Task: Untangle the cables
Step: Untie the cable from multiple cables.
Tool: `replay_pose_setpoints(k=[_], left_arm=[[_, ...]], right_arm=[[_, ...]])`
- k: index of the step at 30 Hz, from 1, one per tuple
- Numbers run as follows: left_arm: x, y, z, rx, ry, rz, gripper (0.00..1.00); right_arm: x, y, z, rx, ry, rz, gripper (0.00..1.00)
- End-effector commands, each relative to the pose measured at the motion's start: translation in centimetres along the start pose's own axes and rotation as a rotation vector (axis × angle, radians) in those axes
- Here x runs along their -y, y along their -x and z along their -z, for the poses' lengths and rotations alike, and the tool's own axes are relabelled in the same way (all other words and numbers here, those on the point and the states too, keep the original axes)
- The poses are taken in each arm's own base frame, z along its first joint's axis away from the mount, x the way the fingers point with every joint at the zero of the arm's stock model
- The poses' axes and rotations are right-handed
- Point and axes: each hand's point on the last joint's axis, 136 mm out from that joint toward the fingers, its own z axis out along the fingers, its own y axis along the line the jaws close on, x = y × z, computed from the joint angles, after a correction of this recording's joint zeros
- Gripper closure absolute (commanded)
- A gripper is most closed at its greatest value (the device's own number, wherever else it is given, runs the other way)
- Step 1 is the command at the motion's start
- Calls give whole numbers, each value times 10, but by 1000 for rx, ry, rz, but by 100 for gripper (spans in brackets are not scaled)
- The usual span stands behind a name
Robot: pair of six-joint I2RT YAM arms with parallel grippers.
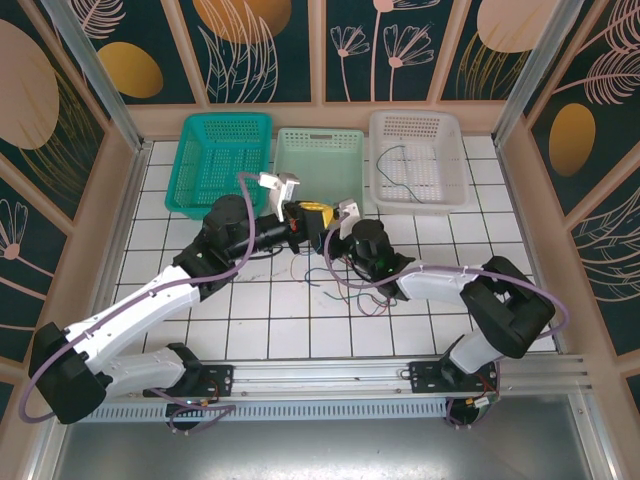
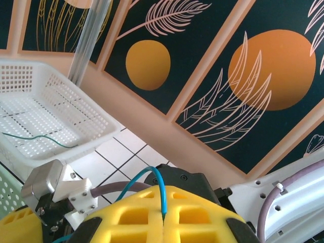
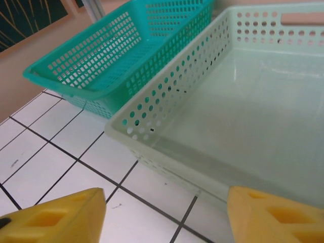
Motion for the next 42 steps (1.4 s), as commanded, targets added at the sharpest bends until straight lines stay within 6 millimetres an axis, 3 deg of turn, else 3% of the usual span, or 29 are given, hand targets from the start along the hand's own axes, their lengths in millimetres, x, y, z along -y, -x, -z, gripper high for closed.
replay_pose_setpoints(k=[1, 5, 17, 24, 32, 38, 42], left_arm=[[25, 41, 13, 101, -24, -91, 100], [42, 64, 20, 142, -48, -136, 100], [62, 108, 54, 239, 25, -244, 100], [67, 115, 63, 256, 39, -265, 100], [57, 111, 63, 241, 90, -263, 100], [54, 124, 83, 276, 183, -298, 100], [57, 127, 91, 280, 194, -309, 99]], right_arm=[[5, -24, -1, -79, -24, -6, 45], [14, -44, 2, -145, -63, 2, 50], [31, -81, 23, -226, -119, -21, 52], [39, -92, 38, -240, -148, -32, 54], [50, -101, 53, -254, -179, -28, 72], [78, -114, 66, -300, -264, -106, 78], [84, -114, 73, -297, -266, -132, 89]])
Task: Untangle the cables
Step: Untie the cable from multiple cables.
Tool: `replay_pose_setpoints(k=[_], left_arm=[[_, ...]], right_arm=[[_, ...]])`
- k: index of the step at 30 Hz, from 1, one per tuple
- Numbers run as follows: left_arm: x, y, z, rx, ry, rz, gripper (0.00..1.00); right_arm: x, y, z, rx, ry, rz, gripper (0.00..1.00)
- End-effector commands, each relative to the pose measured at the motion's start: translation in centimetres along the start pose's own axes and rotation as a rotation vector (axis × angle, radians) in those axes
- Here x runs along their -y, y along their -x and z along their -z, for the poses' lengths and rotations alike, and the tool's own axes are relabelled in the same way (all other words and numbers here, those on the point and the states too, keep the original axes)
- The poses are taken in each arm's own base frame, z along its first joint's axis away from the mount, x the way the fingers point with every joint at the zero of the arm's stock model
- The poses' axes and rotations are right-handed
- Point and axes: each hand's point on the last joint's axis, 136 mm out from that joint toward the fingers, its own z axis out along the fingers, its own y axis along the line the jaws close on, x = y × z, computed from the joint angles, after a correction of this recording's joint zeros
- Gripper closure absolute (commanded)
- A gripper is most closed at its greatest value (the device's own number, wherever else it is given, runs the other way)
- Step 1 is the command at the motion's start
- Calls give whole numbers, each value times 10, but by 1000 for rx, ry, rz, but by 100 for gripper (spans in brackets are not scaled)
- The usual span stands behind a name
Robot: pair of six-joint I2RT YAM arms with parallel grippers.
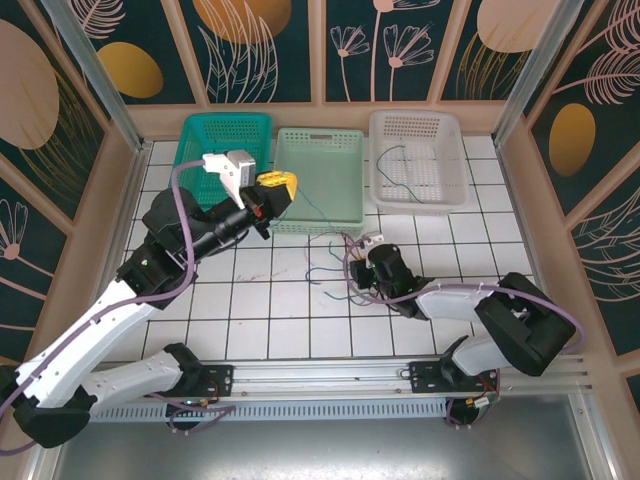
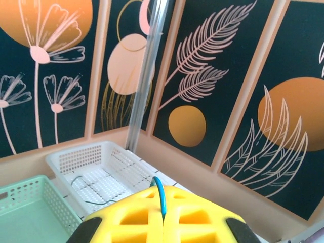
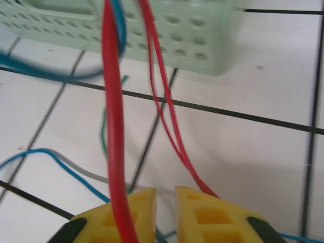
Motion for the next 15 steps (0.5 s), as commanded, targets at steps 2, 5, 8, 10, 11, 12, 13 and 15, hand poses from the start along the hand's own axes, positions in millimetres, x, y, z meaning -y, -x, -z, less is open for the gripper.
replay_pose_setpoints(k=[2, 5, 8, 10, 11, 12, 13, 15], left_arm=[[2, 26, 15, 50, 32, -47, 99], [0, 35, 24, 70, 62, -70, 99], [1, 47, 34, 100, 82, -90, 99], [0, 53, 41, 114, 96, -101, 99], [0, 55, 44, 118, 104, -105, 98], [-1, 56, 46, 121, 110, -108, 98], [-1, 57, 47, 120, 116, -112, 98], [-2, 60, 52, 127, 130, -121, 98]], right_arm=[[8, -6, 7, -17, -14, -22, 92], [17, -13, 8, -43, -53, -17, 96], [17, -16, 9, -51, -45, -28, 97], [19, -15, 9, -49, -54, -43, 97], [19, -16, 9, -50, -50, -46, 97], [18, -16, 9, -51, -45, -49, 98], [18, -17, 9, -52, -45, -51, 98], [23, -19, 8, -63, -63, -70, 100]])
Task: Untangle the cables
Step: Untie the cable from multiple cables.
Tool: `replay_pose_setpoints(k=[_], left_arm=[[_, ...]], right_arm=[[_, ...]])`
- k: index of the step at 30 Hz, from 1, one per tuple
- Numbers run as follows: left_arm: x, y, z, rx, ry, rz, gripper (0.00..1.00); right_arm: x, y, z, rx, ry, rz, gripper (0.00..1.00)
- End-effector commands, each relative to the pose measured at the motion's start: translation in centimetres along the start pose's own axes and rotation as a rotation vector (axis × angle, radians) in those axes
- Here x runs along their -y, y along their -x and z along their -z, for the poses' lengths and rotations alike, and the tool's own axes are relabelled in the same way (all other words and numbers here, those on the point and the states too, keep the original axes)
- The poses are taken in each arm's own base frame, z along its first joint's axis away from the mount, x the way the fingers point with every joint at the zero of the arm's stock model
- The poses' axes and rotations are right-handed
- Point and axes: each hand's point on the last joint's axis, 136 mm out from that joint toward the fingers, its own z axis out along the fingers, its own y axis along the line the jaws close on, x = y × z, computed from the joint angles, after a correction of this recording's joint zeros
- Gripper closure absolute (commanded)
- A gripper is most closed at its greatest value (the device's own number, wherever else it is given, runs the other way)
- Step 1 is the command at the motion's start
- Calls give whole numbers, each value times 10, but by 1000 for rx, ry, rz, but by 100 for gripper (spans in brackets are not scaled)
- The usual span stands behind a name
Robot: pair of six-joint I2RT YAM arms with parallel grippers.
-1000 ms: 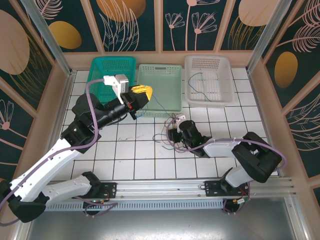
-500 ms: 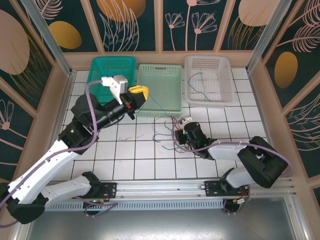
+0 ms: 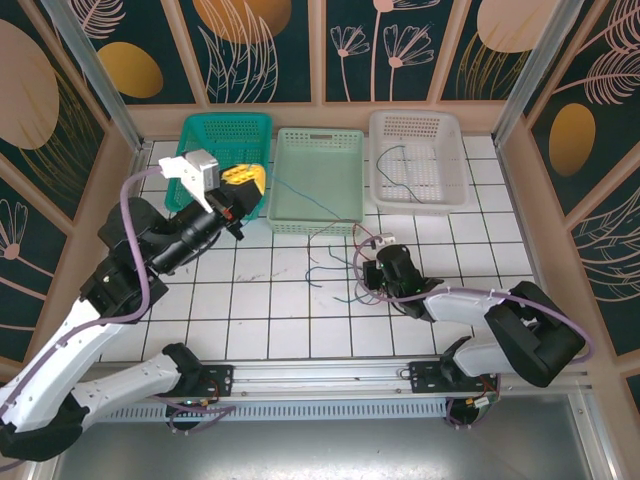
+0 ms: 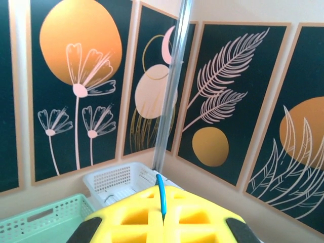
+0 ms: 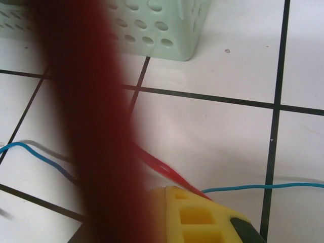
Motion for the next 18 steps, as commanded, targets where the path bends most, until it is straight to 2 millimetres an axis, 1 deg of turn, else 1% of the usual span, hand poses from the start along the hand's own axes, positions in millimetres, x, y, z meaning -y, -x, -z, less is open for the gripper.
replay_pose_setpoints(k=[1, 3, 5, 8, 10, 13, 18], left_arm=[[-3, 21, 12, 47, 38, -40, 98], [-4, 27, 18, 65, 48, -47, 98], [-3, 30, 21, 76, 46, -48, 98], [-3, 27, 19, 64, 43, -48, 98], [-5, 27, 20, 64, 55, -54, 97], [-7, 37, 28, 86, 78, -68, 97], [-10, 62, 55, 156, 116, -77, 98]], right_arm=[[14, -15, 1, -48, -38, -47, 100], [17, -16, 0, -56, -43, -65, 100], [15, -15, 0, -58, -27, -60, 100], [5, -9, 2, -41, 19, -40, 100], [6, -7, 4, -30, 11, -34, 100], [21, -10, 4, -31, -57, -74, 100], [44, -13, 5, -27, -104, -203, 100]])
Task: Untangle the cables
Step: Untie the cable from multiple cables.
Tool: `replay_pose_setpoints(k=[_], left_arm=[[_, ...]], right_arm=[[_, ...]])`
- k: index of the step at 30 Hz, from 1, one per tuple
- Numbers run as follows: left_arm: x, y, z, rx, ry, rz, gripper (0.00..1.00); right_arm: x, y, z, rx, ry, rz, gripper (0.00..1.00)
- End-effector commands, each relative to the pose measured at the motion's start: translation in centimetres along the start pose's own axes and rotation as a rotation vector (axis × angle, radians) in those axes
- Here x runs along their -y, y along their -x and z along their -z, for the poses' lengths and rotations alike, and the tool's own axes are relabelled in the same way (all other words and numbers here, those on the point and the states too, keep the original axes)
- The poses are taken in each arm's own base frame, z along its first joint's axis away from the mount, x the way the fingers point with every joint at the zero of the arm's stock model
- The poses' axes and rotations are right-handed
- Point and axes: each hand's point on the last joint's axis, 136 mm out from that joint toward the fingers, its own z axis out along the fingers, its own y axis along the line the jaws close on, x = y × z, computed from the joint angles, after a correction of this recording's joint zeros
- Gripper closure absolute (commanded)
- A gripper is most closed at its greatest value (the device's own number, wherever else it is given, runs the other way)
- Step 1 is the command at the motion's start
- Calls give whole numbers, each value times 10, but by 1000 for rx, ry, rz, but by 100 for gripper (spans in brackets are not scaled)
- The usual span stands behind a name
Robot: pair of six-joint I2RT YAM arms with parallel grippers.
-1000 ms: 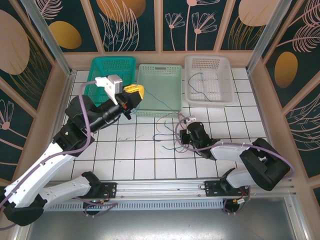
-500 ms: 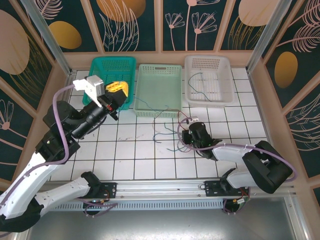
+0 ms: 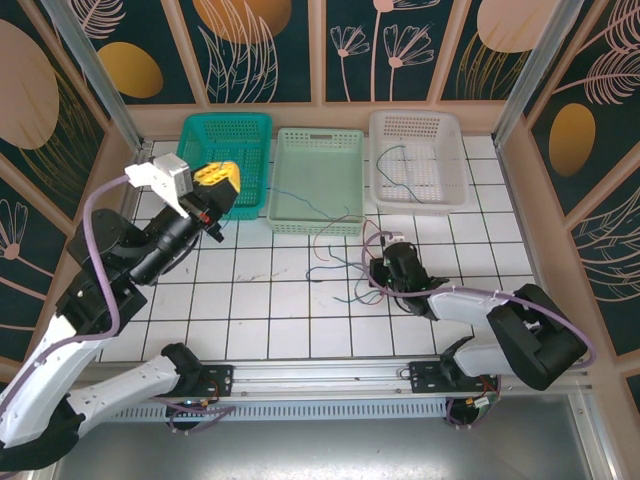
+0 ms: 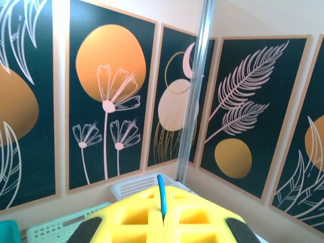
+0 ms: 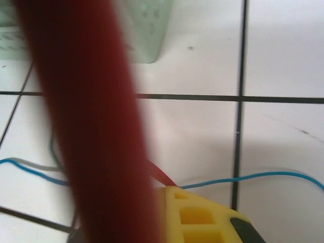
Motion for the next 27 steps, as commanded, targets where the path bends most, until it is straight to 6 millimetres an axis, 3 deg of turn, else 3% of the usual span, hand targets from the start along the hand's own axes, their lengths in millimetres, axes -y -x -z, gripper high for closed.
replay_pose_setpoints(k=[1, 5, 11, 16, 21, 27], left_arm=[[-4, 40, 28, 105, 37, -21, 98], [-5, 36, 30, 95, 37, -19, 98], [2, 18, 10, 48, -6, -19, 97], [8, 19, 5, 56, -38, -21, 97], [16, 17, 3, 59, -88, -21, 97], [24, -6, -11, 9, -142, 4, 96]], right_arm=[[19, -11, 3, -20, -52, -76, 100], [12, -11, 4, -22, -19, -58, 100], [-13, -9, 9, -3, 44, 38, 100], [-8, -17, 8, -22, 24, 23, 100], [-29, -22, 10, -41, 131, 76, 100], [-39, -31, 4, -114, 117, 147, 100]])
